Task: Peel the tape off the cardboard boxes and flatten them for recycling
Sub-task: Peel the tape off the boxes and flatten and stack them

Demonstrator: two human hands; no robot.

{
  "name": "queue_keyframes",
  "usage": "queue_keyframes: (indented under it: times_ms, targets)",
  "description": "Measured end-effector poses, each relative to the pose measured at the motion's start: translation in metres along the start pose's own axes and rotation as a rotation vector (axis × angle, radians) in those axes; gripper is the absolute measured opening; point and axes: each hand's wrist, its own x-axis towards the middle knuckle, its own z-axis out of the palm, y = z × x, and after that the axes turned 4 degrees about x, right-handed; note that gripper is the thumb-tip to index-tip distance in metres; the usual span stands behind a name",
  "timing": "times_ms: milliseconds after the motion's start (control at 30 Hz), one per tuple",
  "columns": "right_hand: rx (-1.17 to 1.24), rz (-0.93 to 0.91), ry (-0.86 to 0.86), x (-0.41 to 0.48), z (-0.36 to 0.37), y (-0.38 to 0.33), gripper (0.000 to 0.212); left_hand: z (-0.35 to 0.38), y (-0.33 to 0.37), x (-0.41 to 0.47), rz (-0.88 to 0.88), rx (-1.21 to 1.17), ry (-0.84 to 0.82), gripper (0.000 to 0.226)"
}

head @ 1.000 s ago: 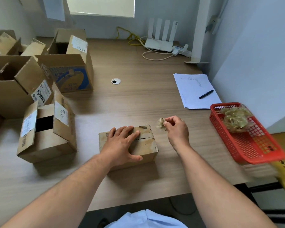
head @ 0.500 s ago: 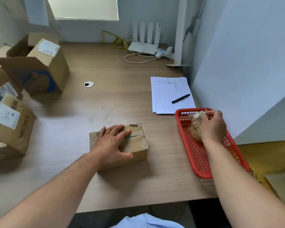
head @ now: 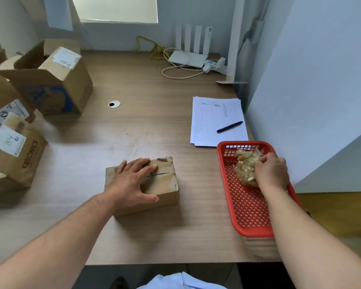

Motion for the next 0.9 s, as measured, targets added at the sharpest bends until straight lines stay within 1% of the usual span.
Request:
queue_keyframes:
  times_ms: [133,233,267,333,367,400,433,500,533,600,667,733,833,900]
  targets:
    - [-0.048,0.016,0.008,-0.004,-0.015,-0.003,0.041,0.0,-0.001,0.0,0.004,0.005,-0.014,0.112]
    - [0.02,0.017,0.075,-0.017,-0.023,-0.011,0.045,-0.002,-0.002,0.0,0.017,0.021,-0.027,0.113]
    - [0.071,-0.017,0.11,-0.022,-0.025,-0.017,0.045,-0.003,-0.002,0.0,0.025,0.025,-0.032,0.113]
    - [0.202,-0.163,0.138,-0.037,-0.023,-0.037,0.039,-0.003,-0.005,-0.001,0.05,0.026,-0.037,0.113]
    - [0.256,-0.256,0.107,-0.047,-0.019,-0.05,0.036,-0.003,-0.006,-0.002,0.068,0.025,-0.043,0.112]
    - [0.297,-0.344,0.033,-0.06,-0.014,-0.064,0.036,-0.003,-0.007,-0.004,0.085,0.03,-0.055,0.112]
    - [0.326,-0.412,-0.086,-0.076,-0.007,-0.079,0.041,-0.004,-0.009,-0.005,0.1,0.04,-0.068,0.11]
    - [0.308,-0.488,-0.38,-0.11,0.01,-0.105,0.061,-0.004,-0.012,-0.009,0.127,0.071,-0.081,0.103]
    - [0.27,-0.524,-0.483,-0.125,0.021,-0.116,0.071,-0.004,-0.014,-0.011,0.139,0.088,-0.081,0.102]
    - [0.218,-0.572,-0.608,-0.146,0.042,-0.129,0.086,-0.004,-0.021,-0.017,0.158,0.118,-0.071,0.107]
    - [0.179,-0.574,-0.695,-0.159,0.058,-0.132,0.093,-0.006,-0.032,-0.028,0.151,0.111,-0.04,0.112]
    - [0.174,-0.545,-0.734,-0.167,0.069,-0.129,0.097,-0.007,-0.048,-0.041,0.081,0.046,0.01,0.116]
    - [0.237,-0.492,-0.728,-0.173,0.074,-0.129,0.102,-0.003,-0.075,-0.063,-0.105,-0.164,0.1,0.135]
    - [0.286,-0.45,-0.726,-0.174,0.076,-0.13,0.104,0.002,-0.089,-0.074,-0.218,-0.346,0.107,0.144]
